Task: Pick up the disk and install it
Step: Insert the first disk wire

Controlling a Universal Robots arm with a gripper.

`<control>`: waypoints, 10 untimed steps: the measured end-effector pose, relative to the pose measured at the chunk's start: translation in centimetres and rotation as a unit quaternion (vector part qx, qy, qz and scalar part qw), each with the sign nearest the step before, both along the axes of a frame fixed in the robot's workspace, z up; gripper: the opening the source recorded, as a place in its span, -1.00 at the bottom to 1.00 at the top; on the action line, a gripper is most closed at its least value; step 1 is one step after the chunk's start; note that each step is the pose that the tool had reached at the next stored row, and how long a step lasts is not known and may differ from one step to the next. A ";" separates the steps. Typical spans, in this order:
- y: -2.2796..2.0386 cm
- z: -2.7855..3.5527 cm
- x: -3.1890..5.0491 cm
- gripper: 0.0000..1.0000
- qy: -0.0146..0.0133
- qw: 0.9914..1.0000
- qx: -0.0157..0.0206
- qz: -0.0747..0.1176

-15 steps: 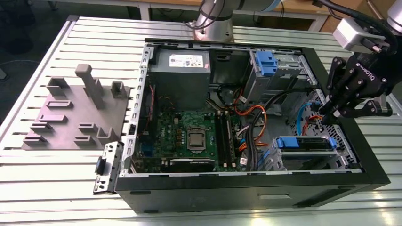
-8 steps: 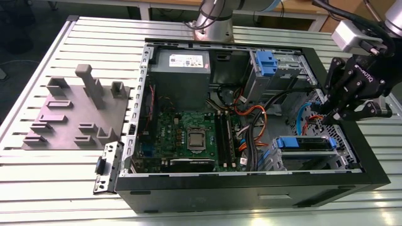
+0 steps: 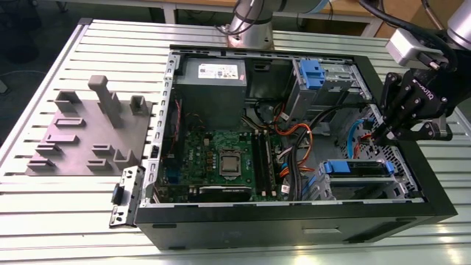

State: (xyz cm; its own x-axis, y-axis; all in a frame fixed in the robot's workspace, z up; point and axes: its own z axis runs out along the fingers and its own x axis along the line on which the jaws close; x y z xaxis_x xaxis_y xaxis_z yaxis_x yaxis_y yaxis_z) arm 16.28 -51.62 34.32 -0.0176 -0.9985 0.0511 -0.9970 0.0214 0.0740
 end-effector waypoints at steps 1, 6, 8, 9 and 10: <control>-0.01 -0.03 0.00 -0.66 0.000 1.000 0.000 0.000; -0.08 -0.04 -0.33 -0.67 -0.002 1.000 0.000 0.001; -0.12 -0.05 -0.49 -0.67 -0.003 1.000 0.000 0.002; -0.11 -0.04 -0.50 -0.67 -0.003 1.000 0.000 0.002; -0.11 -0.04 -0.50 -0.67 -0.003 1.000 0.000 0.002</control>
